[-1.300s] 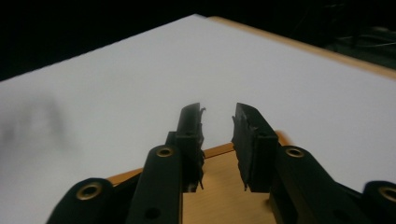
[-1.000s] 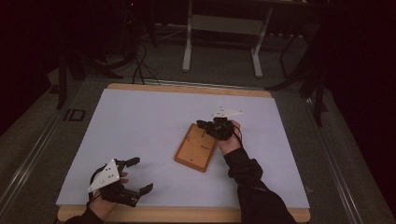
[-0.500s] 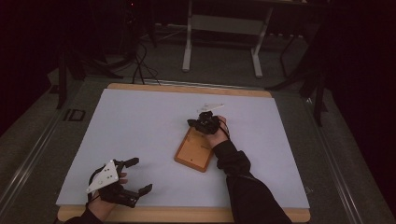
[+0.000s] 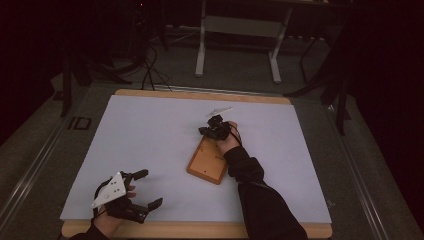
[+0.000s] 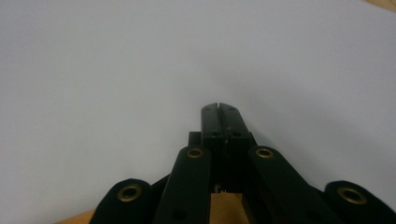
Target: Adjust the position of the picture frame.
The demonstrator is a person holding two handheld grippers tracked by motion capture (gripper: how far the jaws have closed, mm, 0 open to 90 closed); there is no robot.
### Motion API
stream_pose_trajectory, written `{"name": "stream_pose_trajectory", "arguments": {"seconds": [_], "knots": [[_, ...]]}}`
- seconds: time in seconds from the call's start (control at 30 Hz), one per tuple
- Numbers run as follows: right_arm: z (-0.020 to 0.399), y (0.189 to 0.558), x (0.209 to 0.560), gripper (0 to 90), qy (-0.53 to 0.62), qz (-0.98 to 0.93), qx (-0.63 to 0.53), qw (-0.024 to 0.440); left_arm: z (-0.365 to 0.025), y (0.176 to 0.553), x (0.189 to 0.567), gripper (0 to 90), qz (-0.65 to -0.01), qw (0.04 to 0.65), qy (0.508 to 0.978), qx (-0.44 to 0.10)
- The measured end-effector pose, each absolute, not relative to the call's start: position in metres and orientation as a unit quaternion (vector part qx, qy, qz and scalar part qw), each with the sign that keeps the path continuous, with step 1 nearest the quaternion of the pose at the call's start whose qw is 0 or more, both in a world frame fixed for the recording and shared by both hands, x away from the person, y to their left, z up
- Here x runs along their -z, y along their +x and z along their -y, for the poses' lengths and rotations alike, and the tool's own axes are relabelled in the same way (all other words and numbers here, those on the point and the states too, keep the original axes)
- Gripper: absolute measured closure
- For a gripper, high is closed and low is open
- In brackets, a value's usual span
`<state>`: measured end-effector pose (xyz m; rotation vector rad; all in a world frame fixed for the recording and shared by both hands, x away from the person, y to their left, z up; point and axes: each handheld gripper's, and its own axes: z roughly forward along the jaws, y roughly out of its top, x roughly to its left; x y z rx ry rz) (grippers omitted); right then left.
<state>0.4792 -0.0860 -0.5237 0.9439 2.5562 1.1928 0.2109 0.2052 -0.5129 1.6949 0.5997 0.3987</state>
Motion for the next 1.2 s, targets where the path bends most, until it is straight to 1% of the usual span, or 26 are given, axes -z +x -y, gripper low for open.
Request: {"name": "stream_pose_trajectory", "arguments": {"seconds": [0.53,0.87,0.93,1.2], "knots": [[0.085,0.479,0.525,90.0,0.305,-0.868,-0.383,0.086,-0.205,0.210,0.512,0.1,-0.258,0.605,0.733,-0.174],[0.095,0.477,0.520,90.0,0.308,-0.865,-0.388,0.087,-0.204,0.210,0.513,0.1,-0.258,0.604,0.734,-0.173],[0.093,0.479,0.521,90.0,0.308,-0.865,-0.388,0.082,-0.204,0.210,0.513,0.1,-0.257,0.603,0.735,-0.173],[0.079,0.483,0.524,90.0,0.292,-0.881,-0.359,0.095,-0.206,0.210,0.512,0.1,-0.259,0.605,0.733,-0.173]]}}
